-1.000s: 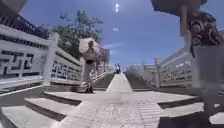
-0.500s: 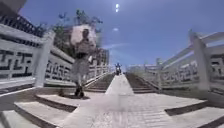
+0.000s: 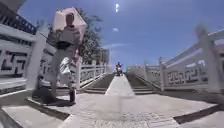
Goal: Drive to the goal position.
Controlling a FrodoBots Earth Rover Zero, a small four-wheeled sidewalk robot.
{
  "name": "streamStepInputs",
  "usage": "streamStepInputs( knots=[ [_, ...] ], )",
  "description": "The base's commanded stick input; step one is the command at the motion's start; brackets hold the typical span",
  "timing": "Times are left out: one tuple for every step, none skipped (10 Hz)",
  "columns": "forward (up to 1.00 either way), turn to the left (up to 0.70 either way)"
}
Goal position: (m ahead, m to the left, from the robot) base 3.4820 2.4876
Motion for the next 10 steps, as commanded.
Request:
streamStepInputs(
  knots=[
    [0.45,0.00],
    [0.45,0.00],
    [0.45,0.00],
    [0.45,0.00],
    [0.45,0.00],
    [0.45,0.00],
    [0.45,0.00],
    [0.45,0.00],
    [0.45,0.00],
    [0.45,0.00]
  ],
)
